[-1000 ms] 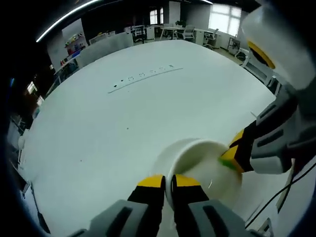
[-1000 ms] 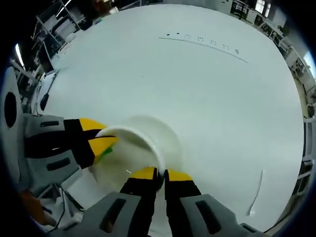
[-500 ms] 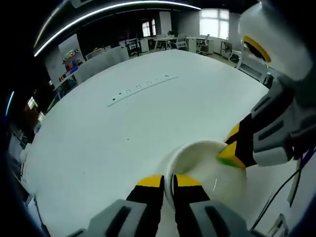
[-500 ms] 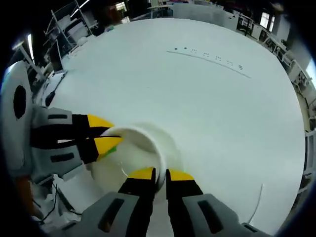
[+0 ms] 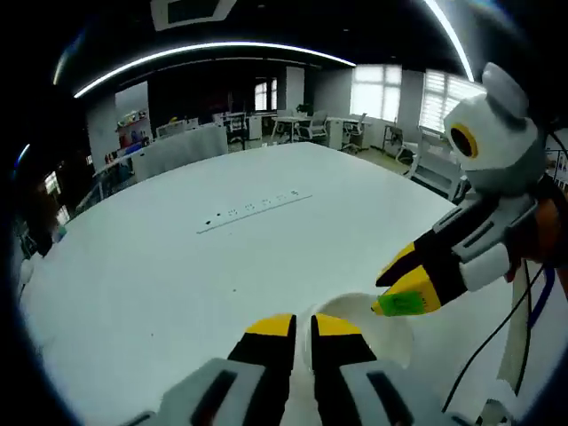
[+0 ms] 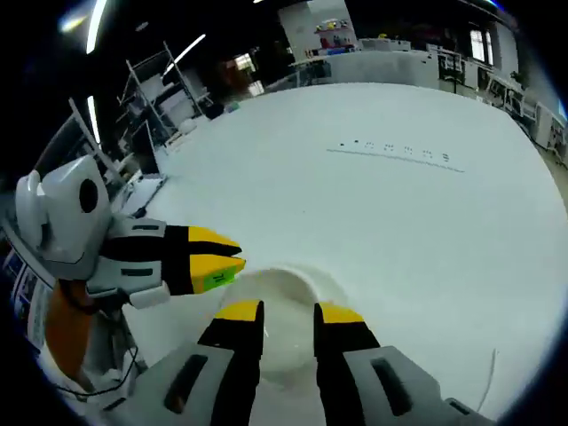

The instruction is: Tidy tabletop coffee trays, cups and spoons，present forward

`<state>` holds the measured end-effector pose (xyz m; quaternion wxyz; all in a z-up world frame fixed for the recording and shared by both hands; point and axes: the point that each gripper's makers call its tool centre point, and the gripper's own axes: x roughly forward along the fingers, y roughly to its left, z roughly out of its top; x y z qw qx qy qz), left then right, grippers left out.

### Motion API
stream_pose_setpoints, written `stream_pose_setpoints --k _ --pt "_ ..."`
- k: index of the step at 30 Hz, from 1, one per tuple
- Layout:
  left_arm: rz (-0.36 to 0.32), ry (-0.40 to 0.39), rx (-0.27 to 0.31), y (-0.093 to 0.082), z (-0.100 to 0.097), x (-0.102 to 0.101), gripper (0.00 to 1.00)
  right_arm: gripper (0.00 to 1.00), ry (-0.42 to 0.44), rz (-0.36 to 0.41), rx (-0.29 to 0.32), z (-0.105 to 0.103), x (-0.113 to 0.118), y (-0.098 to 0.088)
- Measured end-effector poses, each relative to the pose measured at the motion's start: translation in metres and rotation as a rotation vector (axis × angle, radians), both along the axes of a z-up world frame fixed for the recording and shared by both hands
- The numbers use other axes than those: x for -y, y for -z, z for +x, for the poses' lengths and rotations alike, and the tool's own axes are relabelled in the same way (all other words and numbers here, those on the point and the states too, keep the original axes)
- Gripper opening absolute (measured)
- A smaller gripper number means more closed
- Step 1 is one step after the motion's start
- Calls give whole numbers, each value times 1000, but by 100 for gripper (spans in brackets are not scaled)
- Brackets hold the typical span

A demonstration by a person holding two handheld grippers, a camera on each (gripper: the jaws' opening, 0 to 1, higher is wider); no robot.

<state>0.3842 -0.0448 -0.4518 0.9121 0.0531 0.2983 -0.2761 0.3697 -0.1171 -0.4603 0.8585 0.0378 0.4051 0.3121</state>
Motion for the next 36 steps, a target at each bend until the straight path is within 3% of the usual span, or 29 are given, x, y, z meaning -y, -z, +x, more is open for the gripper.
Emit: stream_pose_setpoints --k 3,6,11,18,21,25,29,33,34,36 --pt "-33 -4 23 -15 -6 -6 7 24 -9 19 110 0 5 -25" --pt "-56 -17 78 -31 -9 -15 7 24 25 77 161 -1 11 -46" --pt "-97 -48 199 -54 -16 -30 8 24 57 79 310 -7 32 -78" --pt "-133 -69 300 -78 -50 -61 8 24 41 193 508 -52 46 -133" --pt "-151 -84 324 -84 -61 -77 8 24 63 214 596 -69 63 -155" --pt "-187 -114 395 -95 -76 -99 8 24 120 209 690 -78 99 -176" --pt "-170 -170 471 -101 -91 -127 9 25 156 175 752 -91 126 -183" --pt "-176 -214 514 -97 -111 -152 10 26 192 110 795 -104 154 -174" --pt "-178 -227 526 -95 -108 -162 10 25 196 101 827 -106 161 -173" --pt "-165 -260 546 -90 -107 -178 10 25 218 104 825 -111 173 -164"
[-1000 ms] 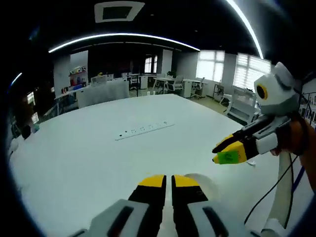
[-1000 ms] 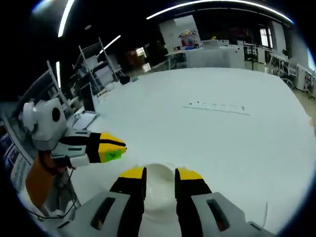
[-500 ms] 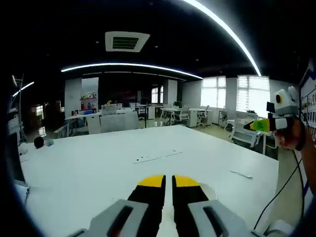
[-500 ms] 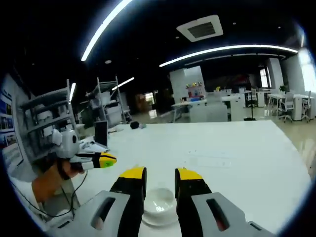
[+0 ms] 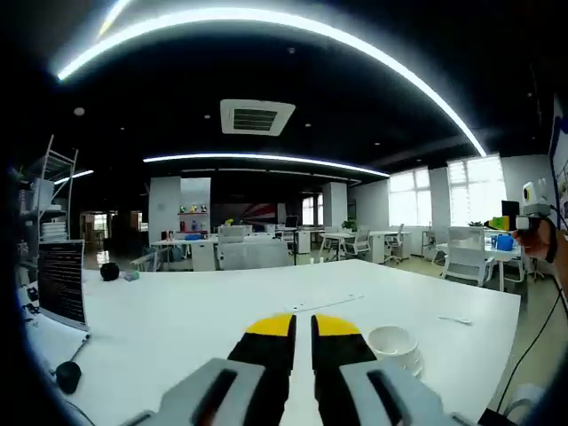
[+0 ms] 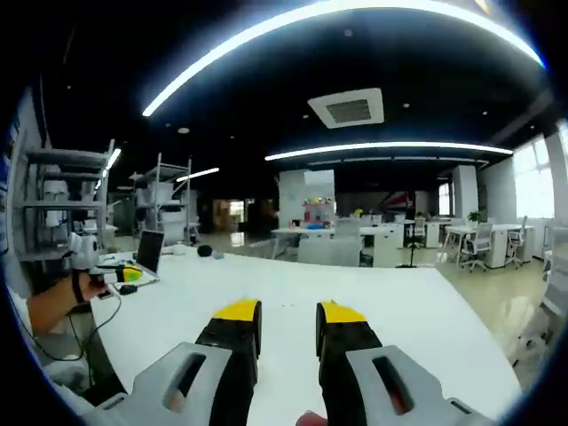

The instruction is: Tidy tabletop coffee trays, cups and spoons，present forward

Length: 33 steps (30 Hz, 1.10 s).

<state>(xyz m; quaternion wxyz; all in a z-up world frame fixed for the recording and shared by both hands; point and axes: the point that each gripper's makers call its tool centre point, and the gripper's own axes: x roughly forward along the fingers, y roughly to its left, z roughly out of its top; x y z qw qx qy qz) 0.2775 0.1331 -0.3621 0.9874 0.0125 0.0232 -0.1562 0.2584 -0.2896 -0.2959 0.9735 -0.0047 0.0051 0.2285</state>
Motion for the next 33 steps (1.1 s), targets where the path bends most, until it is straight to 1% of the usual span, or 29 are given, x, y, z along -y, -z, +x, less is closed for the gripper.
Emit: stream_pose_setpoints --k 2,3,4,5,6,7,8,9,12,13,14,15,18,19,21,23,24,25,27,29,33 --pt "-5 -22 26 5 -9 -9 10 26 11 11 15 -6 11 7" --pt "-9 -27 28 8 -11 -12 12 26 25 15 18 -9 17 11" --pt "-5 -40 37 11 -16 -17 14 26 40 19 34 -12 24 15" --pt "3 -56 68 10 -19 -21 15 26 50 28 36 -14 28 18" --pt "19 -86 77 13 -22 -28 15 26 73 41 50 -15 35 20" --pt "23 -105 92 15 -26 -31 15 26 91 64 78 -17 39 21" --pt "17 -107 103 17 -31 -33 15 26 81 60 81 -22 39 26" --pt "18 -117 100 22 -35 -36 16 26 78 58 93 -25 39 31" --pt "23 -152 130 28 -46 -47 16 26 106 75 108 -30 49 45" --pt "30 -162 139 31 -48 -50 16 26 109 76 109 -31 52 50" --pt "33 -173 152 31 -49 -53 16 26 121 78 96 -32 55 56" --pt "44 -198 175 31 -51 -60 16 26 127 75 91 -33 59 62" --pt "24 -219 191 36 -56 -71 16 27 146 68 75 -37 66 75" --pt "8 -221 193 38 -57 -73 16 27 156 65 75 -38 69 82" --pt "-12 -219 181 45 -56 -79 16 27 176 51 68 -39 74 89" --pt "-10 -235 181 53 -59 -81 16 27 188 48 69 -40 78 96" --pt "-10 -235 165 61 -58 -84 16 27 196 40 59 -41 79 101" --pt "-13 -239 152 65 -57 -84 16 27 199 33 54 -41 80 105" --pt "-15 -236 148 70 -59 -82 16 28 202 23 42 -41 83 112" --pt "-4 -237 146 74 -61 -80 16 28 203 14 33 -42 85 118" --pt "8 -231 148 76 -62 -75 17 28 210 7 23 -42 89 122"
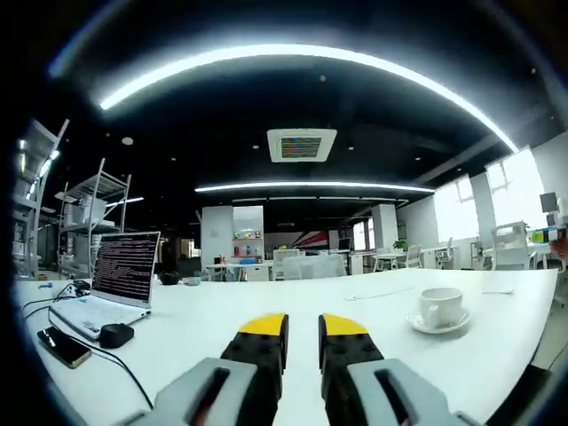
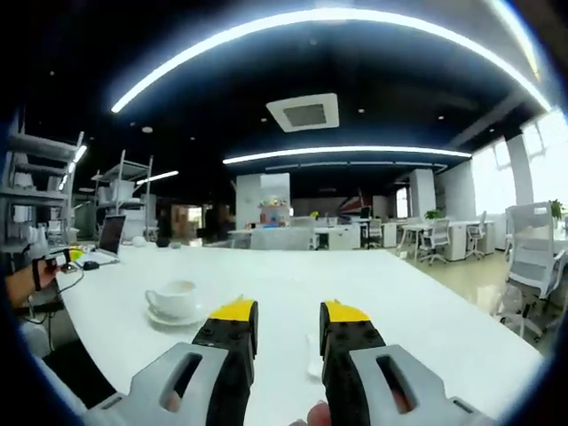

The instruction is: Tidy tabletop coffee trays, cups and spoons，present forward

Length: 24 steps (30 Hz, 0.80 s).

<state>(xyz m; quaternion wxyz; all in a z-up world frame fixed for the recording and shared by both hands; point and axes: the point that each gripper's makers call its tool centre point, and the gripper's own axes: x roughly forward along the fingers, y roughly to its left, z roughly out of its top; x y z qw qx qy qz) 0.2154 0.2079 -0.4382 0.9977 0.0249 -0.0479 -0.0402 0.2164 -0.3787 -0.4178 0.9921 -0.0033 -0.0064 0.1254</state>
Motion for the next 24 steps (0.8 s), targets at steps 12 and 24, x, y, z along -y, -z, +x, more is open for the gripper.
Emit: stream_pose_setpoints --k 12,24 --pt "-2 37 -5 4 3 9 18 29 11 -67 -14 2 -3 -1" --pt "10 113 -3 -8 -7 16 20 29 12 -95 -6 0 -6 -8"
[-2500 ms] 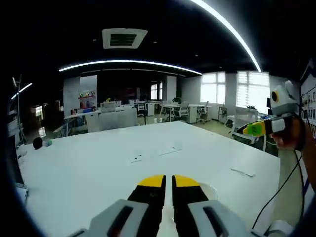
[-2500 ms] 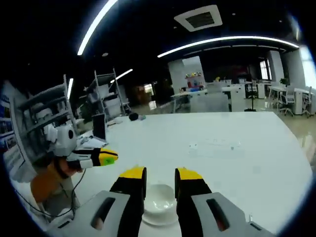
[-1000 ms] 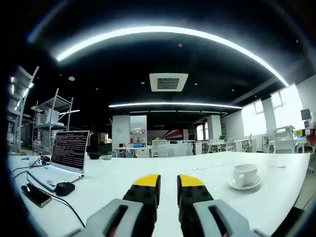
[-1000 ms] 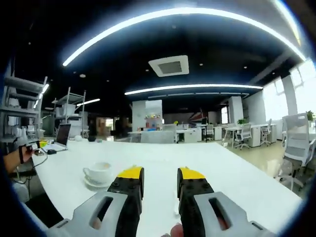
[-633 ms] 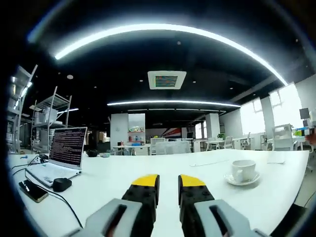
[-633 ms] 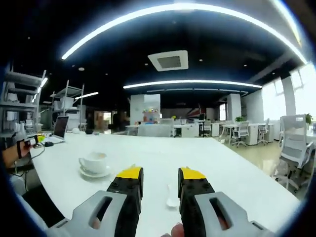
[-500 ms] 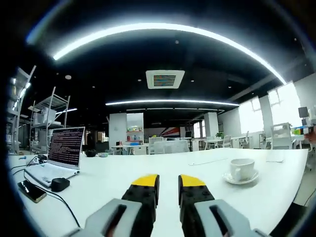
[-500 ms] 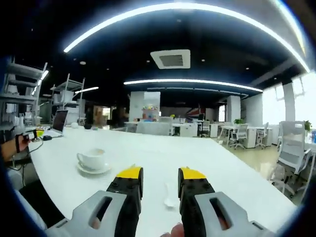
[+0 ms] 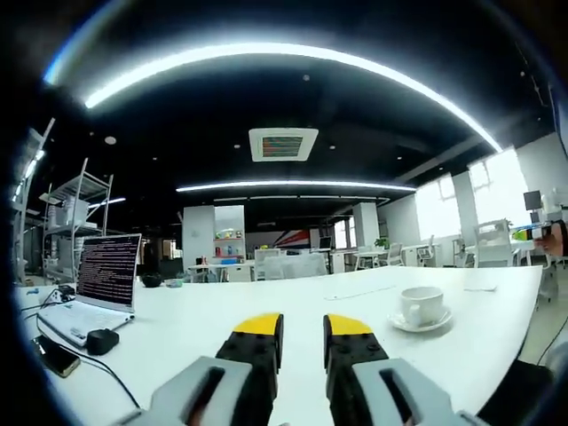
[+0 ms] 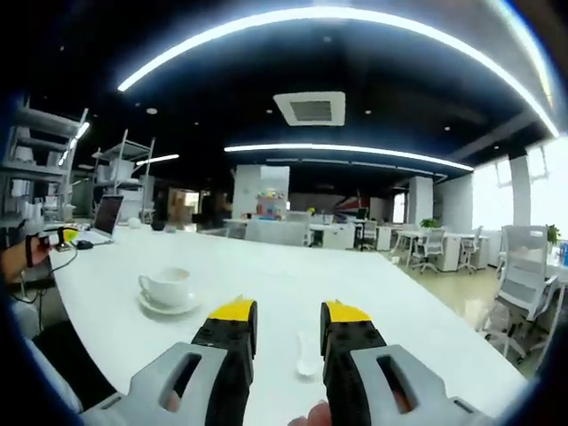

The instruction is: Tidy tabletop coffee trays, cups and spoons，present forward

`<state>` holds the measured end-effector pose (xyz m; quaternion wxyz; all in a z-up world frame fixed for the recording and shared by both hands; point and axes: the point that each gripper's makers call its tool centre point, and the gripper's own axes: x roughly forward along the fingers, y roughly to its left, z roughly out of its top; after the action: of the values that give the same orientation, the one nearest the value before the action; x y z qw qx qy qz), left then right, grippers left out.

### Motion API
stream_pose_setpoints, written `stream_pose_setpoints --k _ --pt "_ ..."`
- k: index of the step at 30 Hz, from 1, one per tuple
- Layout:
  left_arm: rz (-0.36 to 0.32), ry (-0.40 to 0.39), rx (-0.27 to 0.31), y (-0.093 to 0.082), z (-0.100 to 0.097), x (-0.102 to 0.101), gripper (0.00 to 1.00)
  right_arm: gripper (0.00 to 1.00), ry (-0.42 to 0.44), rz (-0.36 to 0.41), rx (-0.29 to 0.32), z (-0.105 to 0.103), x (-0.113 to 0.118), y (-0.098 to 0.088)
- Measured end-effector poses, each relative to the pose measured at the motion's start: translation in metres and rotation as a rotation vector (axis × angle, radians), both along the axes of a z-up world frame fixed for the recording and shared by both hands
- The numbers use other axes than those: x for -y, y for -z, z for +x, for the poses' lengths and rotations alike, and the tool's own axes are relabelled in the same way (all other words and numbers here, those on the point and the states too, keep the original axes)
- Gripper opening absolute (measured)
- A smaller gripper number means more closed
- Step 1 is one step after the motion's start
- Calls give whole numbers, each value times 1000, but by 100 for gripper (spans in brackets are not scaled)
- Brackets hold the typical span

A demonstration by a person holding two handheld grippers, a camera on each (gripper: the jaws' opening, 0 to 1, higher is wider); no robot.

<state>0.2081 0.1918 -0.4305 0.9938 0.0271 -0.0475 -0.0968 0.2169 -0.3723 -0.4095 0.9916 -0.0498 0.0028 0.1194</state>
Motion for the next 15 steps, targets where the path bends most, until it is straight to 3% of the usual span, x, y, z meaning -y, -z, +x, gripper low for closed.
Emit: stream_pose_setpoints --k 6,10,15 --pt "17 103 -12 -13 -7 8 23 30 -34 -44 -46 10 -2 0" --pt "21 175 -21 -24 -10 13 24 30 -57 -86 -115 20 -3 2" --pt "98 277 -12 -37 -13 24 25 30 -72 -116 -150 32 -7 -3"
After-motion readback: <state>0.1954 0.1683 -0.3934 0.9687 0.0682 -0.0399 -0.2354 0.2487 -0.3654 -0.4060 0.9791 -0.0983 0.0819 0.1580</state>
